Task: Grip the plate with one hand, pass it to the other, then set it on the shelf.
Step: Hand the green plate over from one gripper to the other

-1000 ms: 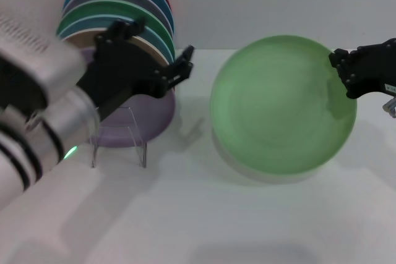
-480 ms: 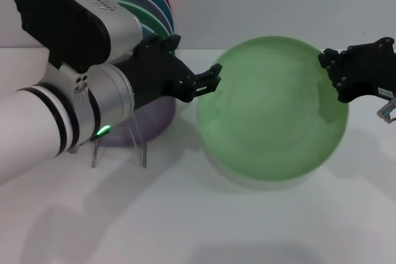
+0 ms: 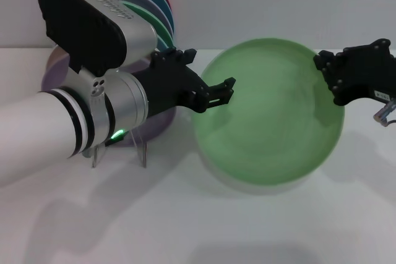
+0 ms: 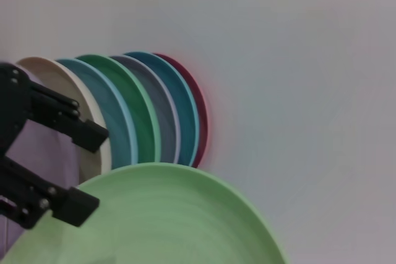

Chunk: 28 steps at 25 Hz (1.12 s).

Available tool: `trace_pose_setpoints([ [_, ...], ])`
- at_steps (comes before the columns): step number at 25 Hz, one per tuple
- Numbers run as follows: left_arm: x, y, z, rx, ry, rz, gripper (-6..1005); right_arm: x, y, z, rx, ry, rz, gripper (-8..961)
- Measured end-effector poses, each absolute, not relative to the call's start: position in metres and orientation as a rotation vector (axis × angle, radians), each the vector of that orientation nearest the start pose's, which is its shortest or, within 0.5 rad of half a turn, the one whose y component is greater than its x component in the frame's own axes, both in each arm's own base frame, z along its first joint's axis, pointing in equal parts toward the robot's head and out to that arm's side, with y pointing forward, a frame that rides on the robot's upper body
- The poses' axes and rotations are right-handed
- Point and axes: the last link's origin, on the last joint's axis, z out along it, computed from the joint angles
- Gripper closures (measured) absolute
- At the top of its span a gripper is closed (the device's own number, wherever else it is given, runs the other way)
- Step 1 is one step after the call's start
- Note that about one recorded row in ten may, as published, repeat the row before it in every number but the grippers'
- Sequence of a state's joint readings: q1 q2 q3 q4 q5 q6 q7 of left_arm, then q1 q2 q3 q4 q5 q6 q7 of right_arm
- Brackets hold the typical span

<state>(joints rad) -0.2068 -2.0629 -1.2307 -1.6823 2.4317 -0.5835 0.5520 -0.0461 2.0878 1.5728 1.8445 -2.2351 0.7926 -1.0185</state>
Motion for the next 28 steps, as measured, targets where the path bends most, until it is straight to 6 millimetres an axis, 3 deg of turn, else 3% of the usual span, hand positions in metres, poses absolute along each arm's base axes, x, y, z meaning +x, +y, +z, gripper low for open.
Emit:
trace_pose_setpoints([
  [20, -0.112, 0.333, -0.032, -2.334, -0.42, -0.383, 197, 0.164, 0.309, 0.051, -2.226, 0.291, 0.257, 939],
  [28, -0.108, 0.336, -0.036, -2.364, -0.383, -0.351, 559, 0.16, 0.307, 0.053, -2.23, 0.262, 0.269, 938],
])
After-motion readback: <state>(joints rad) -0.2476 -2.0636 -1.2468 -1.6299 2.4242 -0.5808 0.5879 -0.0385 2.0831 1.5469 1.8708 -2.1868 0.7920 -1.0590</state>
